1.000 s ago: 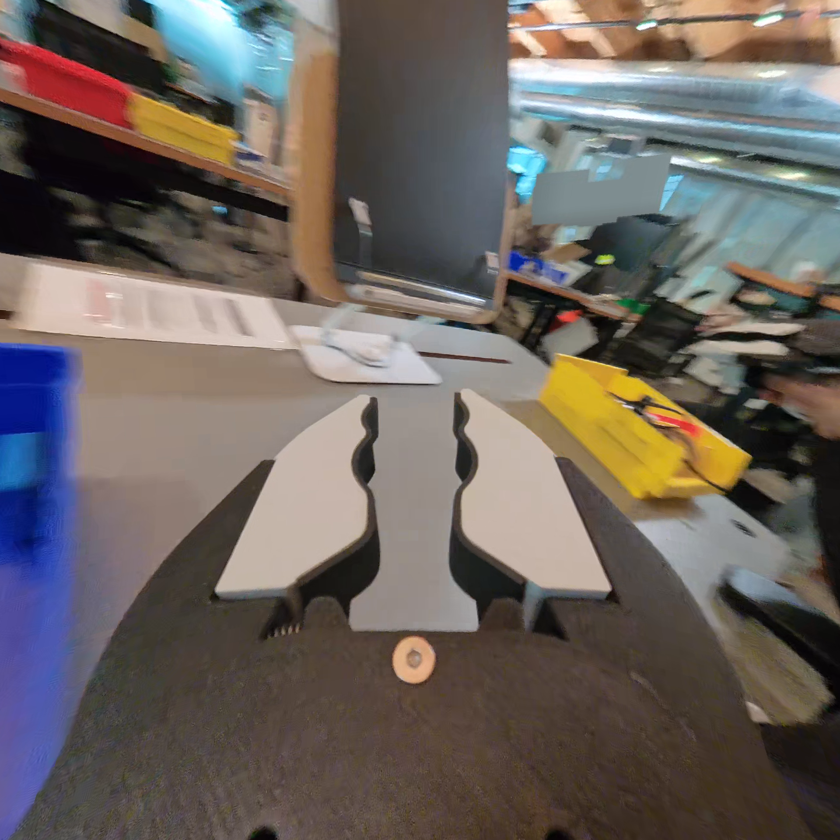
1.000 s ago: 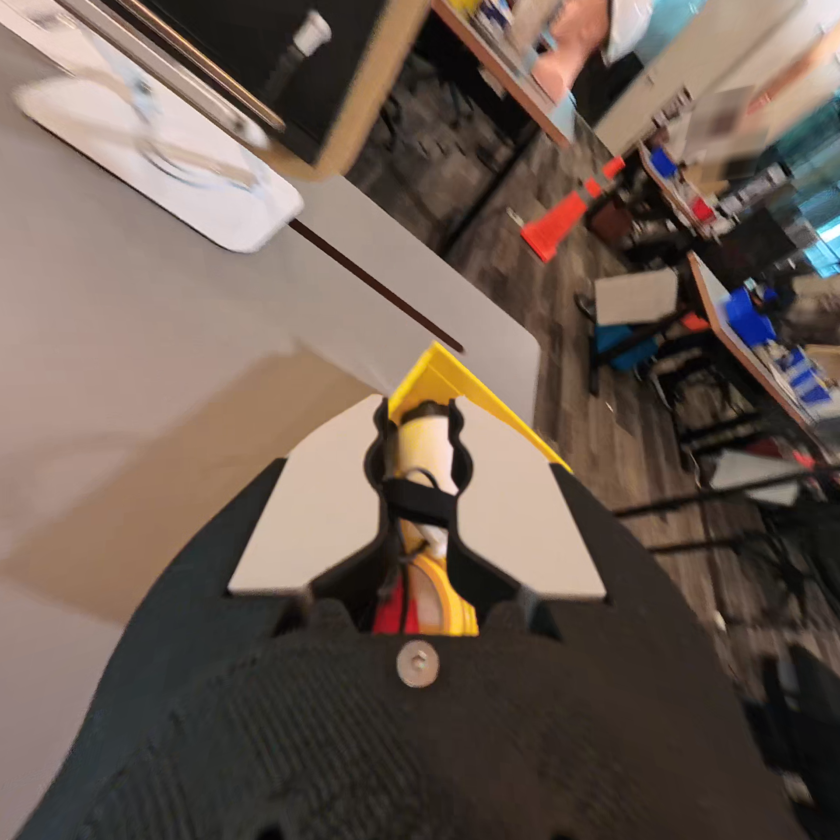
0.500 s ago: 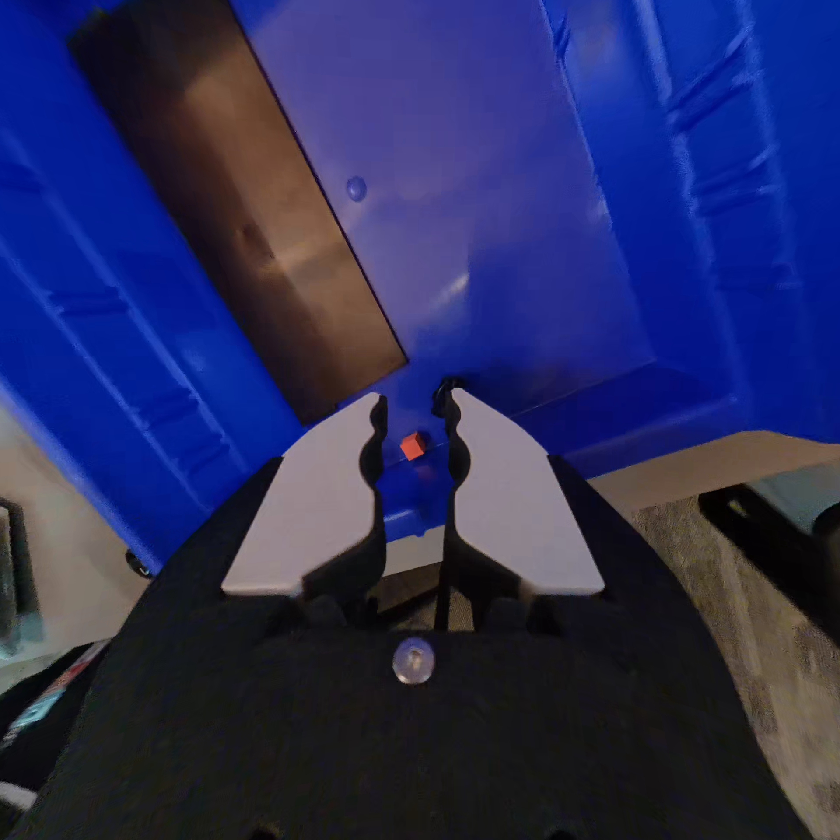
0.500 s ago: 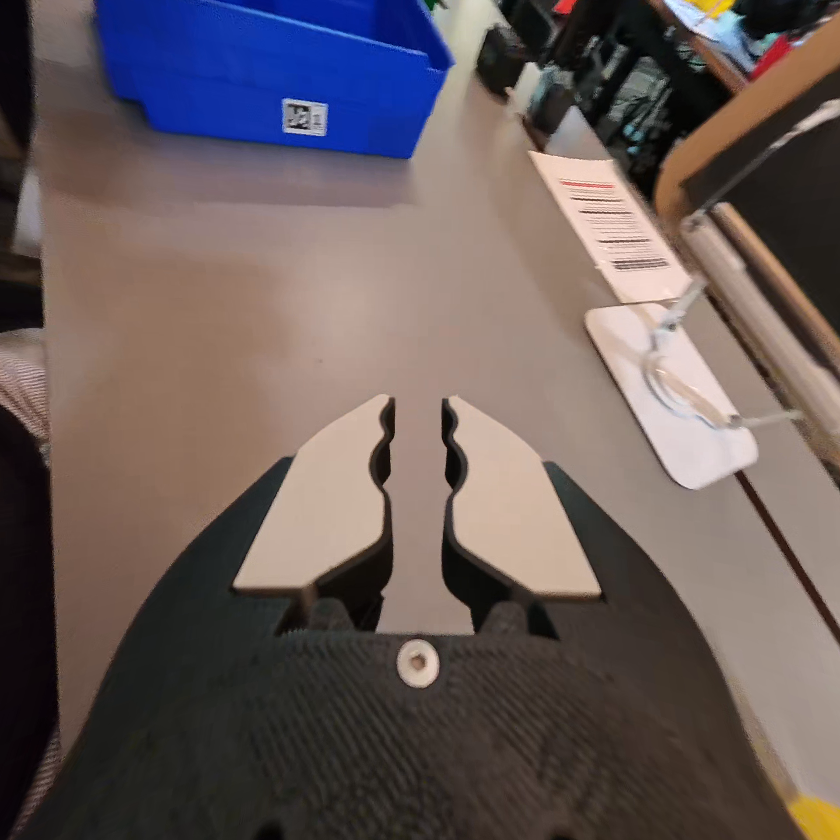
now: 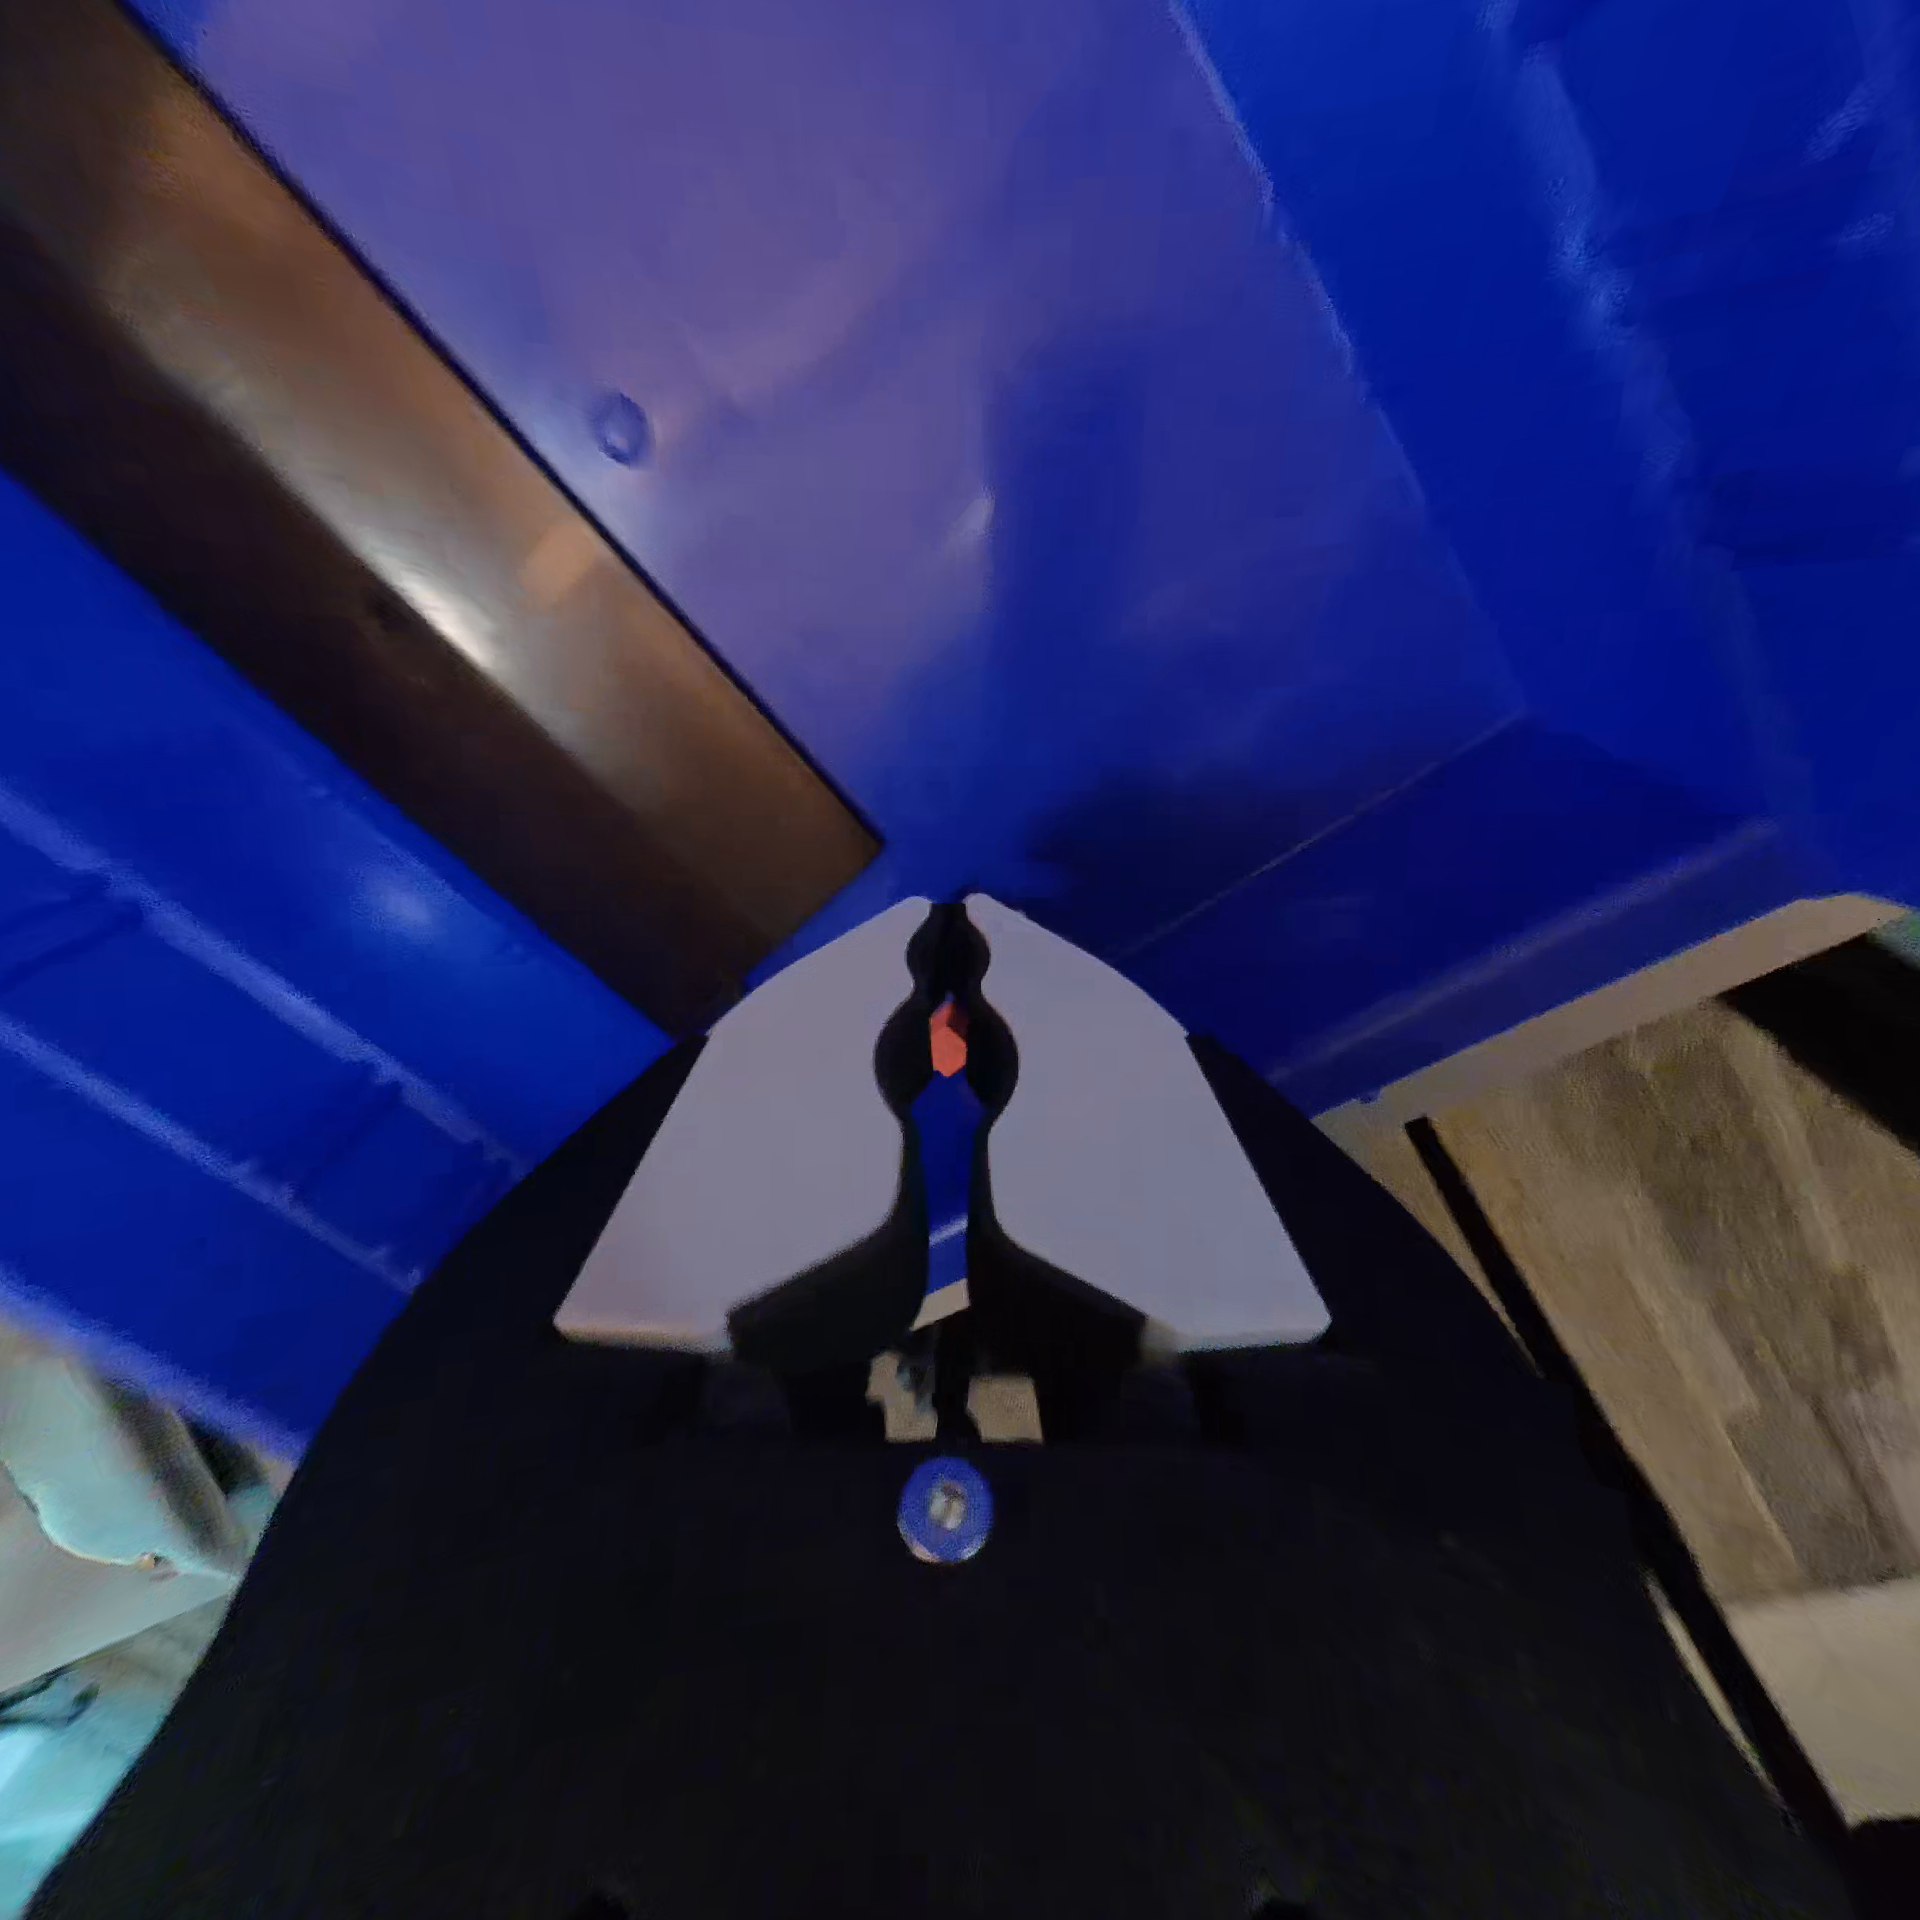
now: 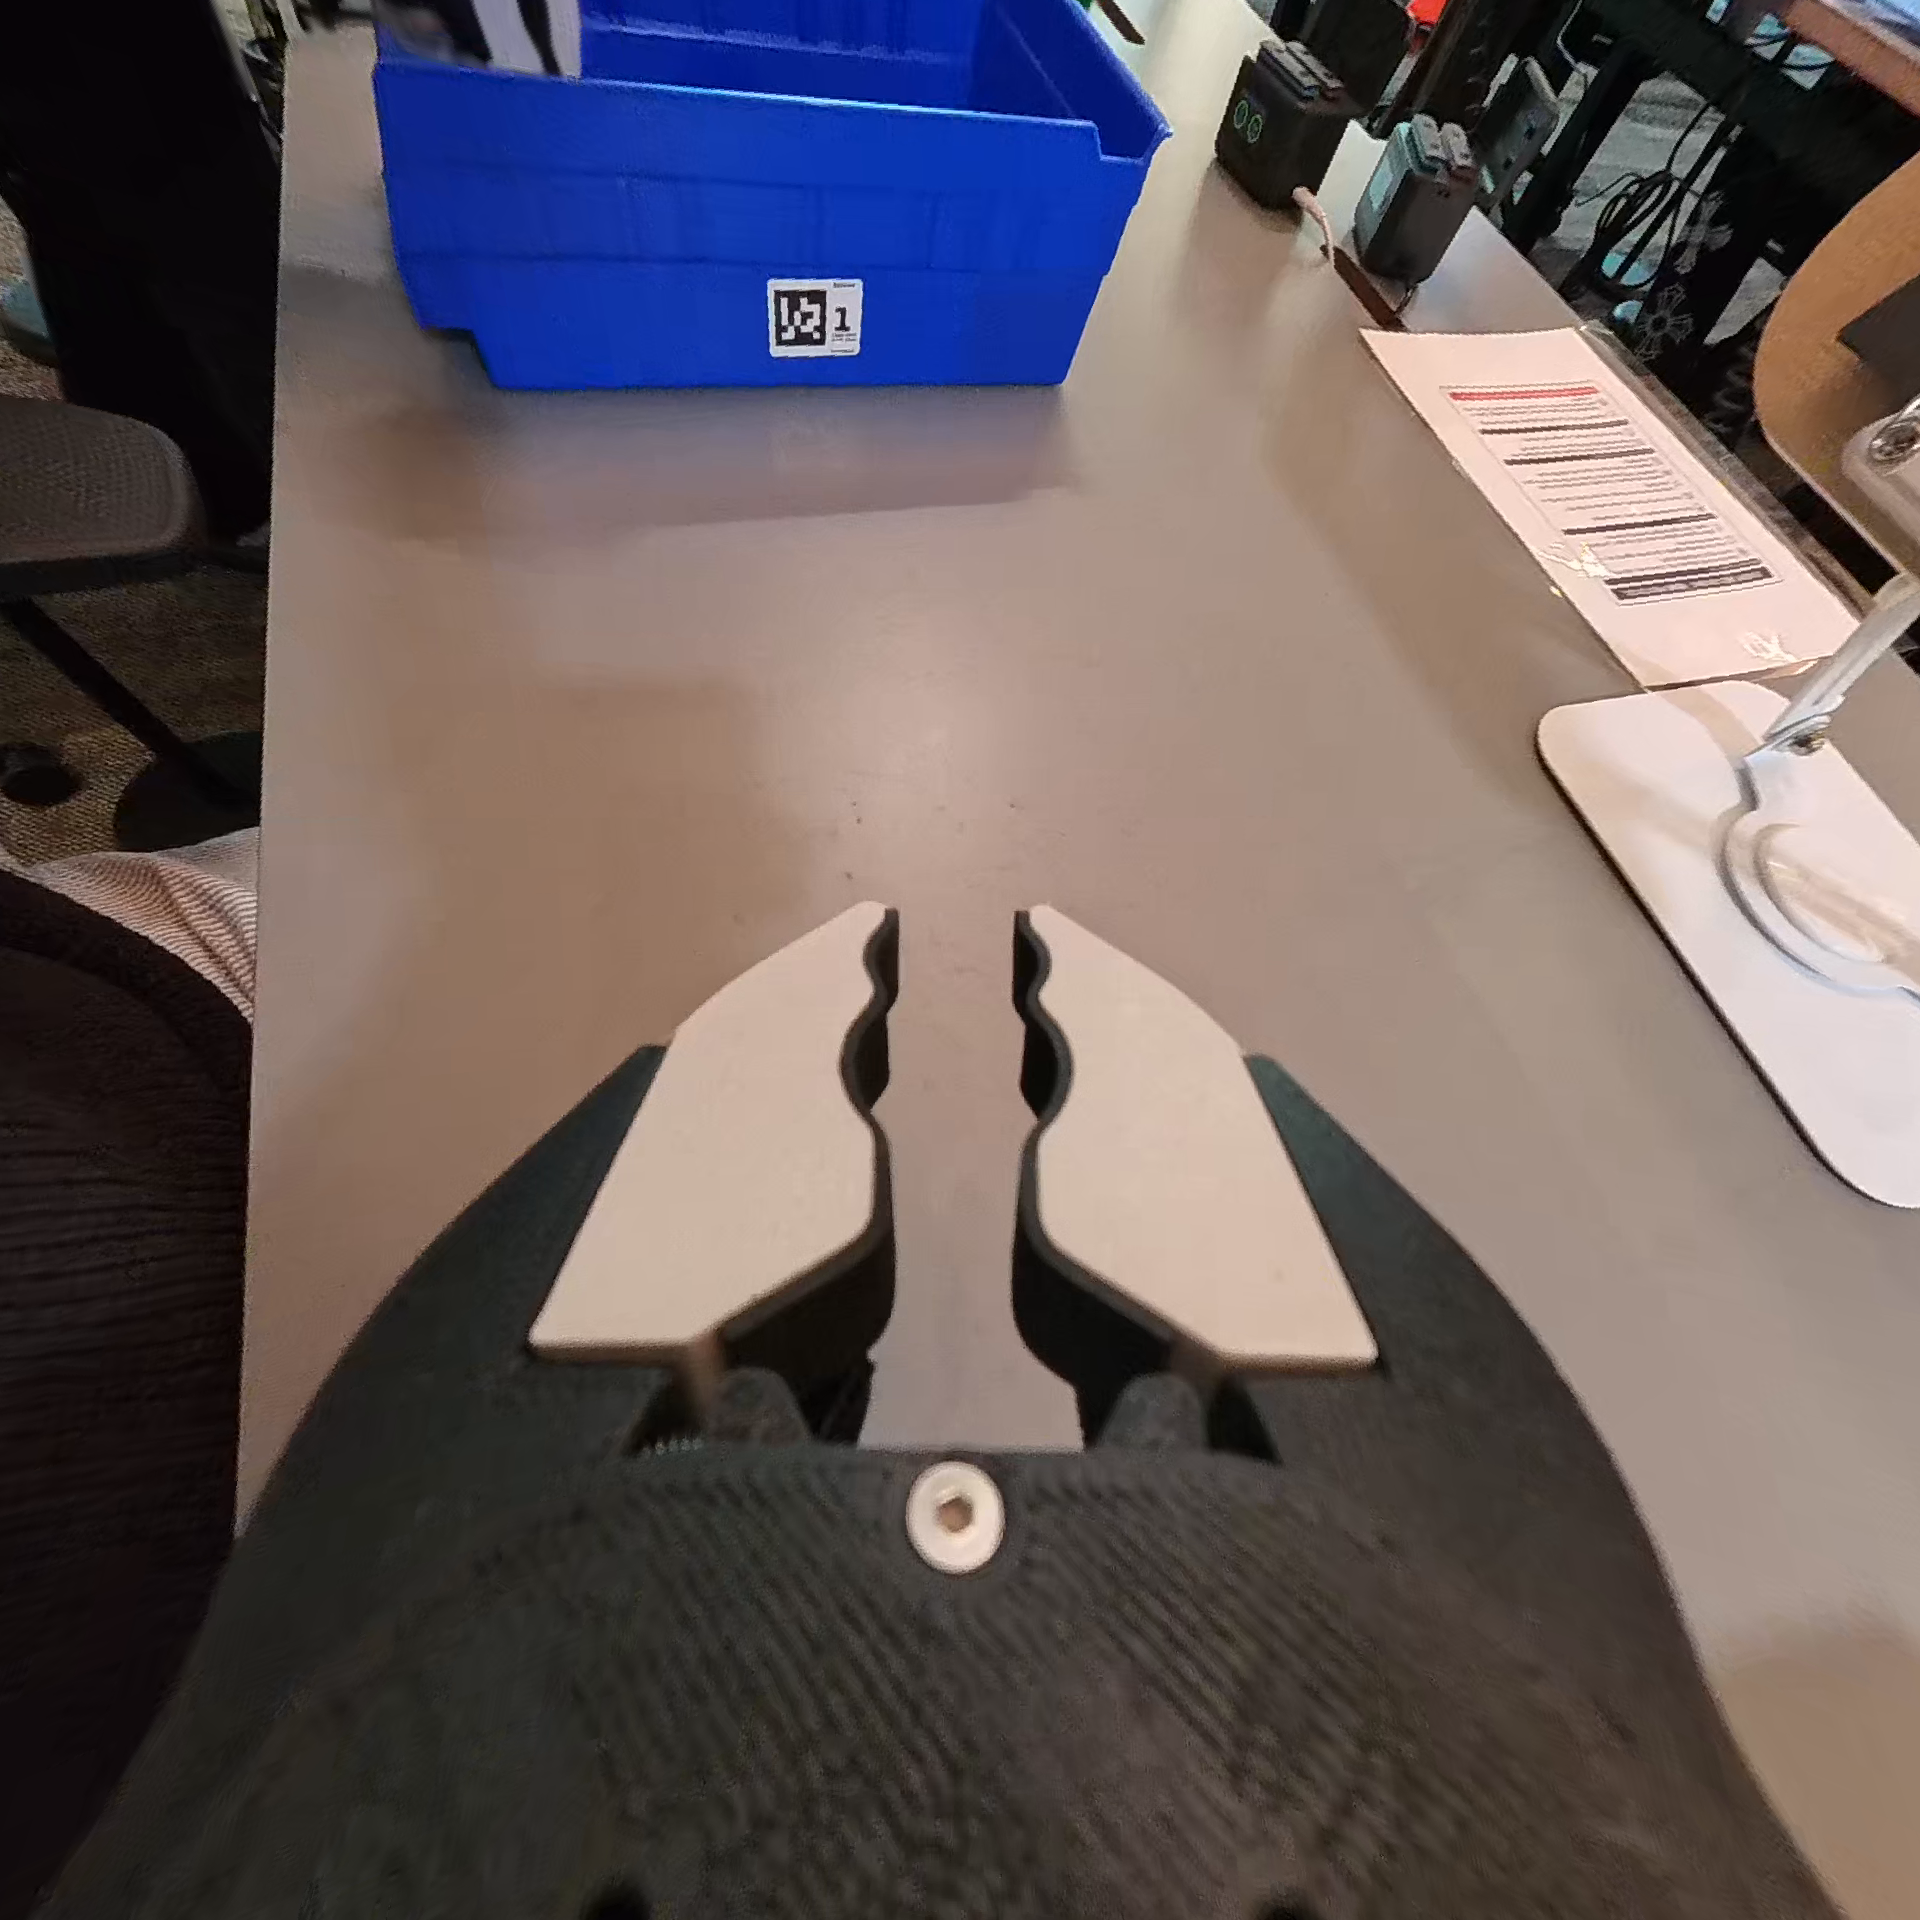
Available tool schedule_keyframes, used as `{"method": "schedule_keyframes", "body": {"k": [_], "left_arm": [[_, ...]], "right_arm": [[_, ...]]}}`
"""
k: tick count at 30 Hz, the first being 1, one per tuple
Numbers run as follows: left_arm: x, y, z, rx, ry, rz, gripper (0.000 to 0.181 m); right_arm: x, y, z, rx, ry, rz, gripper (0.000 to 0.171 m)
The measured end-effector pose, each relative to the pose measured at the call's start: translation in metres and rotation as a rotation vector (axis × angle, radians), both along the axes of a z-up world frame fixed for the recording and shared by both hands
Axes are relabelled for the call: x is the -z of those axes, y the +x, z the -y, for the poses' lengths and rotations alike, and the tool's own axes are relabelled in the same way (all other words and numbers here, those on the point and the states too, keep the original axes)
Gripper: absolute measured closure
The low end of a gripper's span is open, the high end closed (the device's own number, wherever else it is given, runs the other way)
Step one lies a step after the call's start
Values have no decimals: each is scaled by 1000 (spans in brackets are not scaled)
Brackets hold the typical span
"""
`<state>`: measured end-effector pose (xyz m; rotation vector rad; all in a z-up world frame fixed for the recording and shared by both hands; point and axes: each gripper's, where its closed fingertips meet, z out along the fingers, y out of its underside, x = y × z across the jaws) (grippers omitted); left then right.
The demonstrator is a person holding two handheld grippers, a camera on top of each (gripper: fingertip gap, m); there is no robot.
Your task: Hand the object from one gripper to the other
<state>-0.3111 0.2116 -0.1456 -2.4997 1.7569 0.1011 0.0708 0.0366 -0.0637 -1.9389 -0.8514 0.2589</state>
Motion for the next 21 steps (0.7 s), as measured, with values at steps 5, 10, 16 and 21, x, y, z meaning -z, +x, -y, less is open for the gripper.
{"method": "schedule_keyframes", "body": {"k": [5, 10, 16, 21], "left_arm": [[-62, 24, -12, -79, 177, 275, 181], [-38, -7, 8, -100, 63, 80, 165], [6, -20, 14, -192, -172, -26, 153], [8, -23, 1, -197, -154, -50, 163]], "right_arm": [[-3, -4, 4, -12, 4, -45, 151], [5, -10, 13, -38, -7, -55, 152], [6, -4, 21, -39, 15, 32, 152], [11, 3, 27, -21, 12, 36, 153]]}}
